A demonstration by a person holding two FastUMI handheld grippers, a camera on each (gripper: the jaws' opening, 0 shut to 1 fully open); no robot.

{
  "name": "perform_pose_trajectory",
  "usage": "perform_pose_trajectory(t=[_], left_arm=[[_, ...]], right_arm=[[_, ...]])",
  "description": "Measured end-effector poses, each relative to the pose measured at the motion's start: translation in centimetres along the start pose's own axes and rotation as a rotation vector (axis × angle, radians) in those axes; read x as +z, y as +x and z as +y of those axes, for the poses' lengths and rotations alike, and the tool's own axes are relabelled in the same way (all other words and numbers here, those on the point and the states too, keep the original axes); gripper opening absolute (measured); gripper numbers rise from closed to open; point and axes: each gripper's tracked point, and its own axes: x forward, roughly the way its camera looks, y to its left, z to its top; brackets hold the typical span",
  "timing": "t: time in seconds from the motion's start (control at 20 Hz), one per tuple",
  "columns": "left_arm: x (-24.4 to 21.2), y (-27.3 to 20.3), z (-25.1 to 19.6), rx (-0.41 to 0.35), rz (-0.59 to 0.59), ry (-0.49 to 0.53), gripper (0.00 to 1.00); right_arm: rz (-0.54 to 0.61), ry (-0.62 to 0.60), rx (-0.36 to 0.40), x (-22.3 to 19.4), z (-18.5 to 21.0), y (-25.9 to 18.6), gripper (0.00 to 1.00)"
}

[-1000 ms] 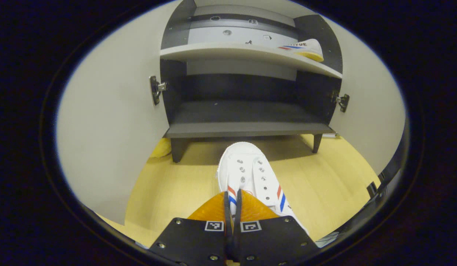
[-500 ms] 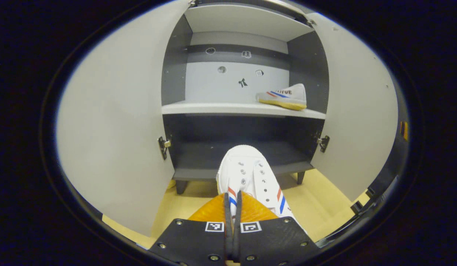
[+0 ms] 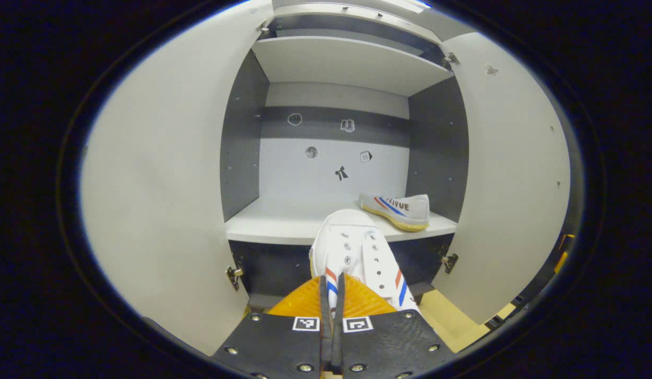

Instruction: Grab one shoe with the right hand and put it into the shoe cabinet, grab the other shoe with the left hand and put it into the shoe cabinet; then close the right door with the right hand and the left door with the left hand.

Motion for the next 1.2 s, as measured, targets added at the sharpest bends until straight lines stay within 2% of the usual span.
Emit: perform_pose_trajectory(t=[0.25, 0.3, 0.35, 0.5, 0.75, 0.85, 0.9, 0.95, 1.05, 1.1, 1.2], left_arm=[[0.2, -0.1, 0.0, 0.01, -0.045, -0.014, 0.01], [0.2, 0.0, 0.1, 0.017, -0.049, -0.013, 0.01], [0.3, -0.2, 0.1, 0.027, -0.055, -0.008, 0.01], [0.7, -0.3, 0.0, 0.043, -0.071, 0.008, 0.01], [0.8, -0.6, 0.2, 0.046, -0.079, -0.023, 0.01], [0.7, -0.5, 0.2, 0.056, -0.074, -0.006, 0.01], [0.7, -0.4, 0.2, 0.064, -0.07, -0.008, 0.01], [0.8, -0.6, 0.2, 0.07, -0.064, -0.014, 0.01], [0.9, -0.6, 0.3, 0.077, -0.045, -0.027, 0.01], [0.9, -0.5, 0.4, 0.082, -0.031, -0.027, 0.01], [0.6, -0.3, 0.3, 0.093, 0.007, -0.013, 0.01]], right_arm=[[-0.007, 0.016, -0.031, -0.2, -1.2, -0.3, 0.99], [-0.007, 0.018, -0.041, -0.3, -1.7, -0.3, 0.94], [-0.004, 0.017, -0.051, -0.4, -2.0, -0.1, 0.99], [0.007, 0.018, -0.073, -0.9, -2.8, 0.1, 0.99], [0.03, 0.043, -0.081, -1.7, -3.0, 0.5, 0.99], [0.032, 0.043, -0.085, -1.8, -3.0, 0.6, 0.99], [0.034, 0.042, -0.087, -2.0, -3.1, 0.7, 0.94], [0.04, 0.041, -0.09, -2.1, -3.1, 0.7, 0.99], [0.053, 0.043, -0.091, -2.5, -3.1, 0.8, 0.99], [0.056, 0.041, -0.095, -2.7, -3.2, 0.8, 0.94], [0.064, 0.037, -0.103, -2.9, -3.5, 0.8, 0.99]])
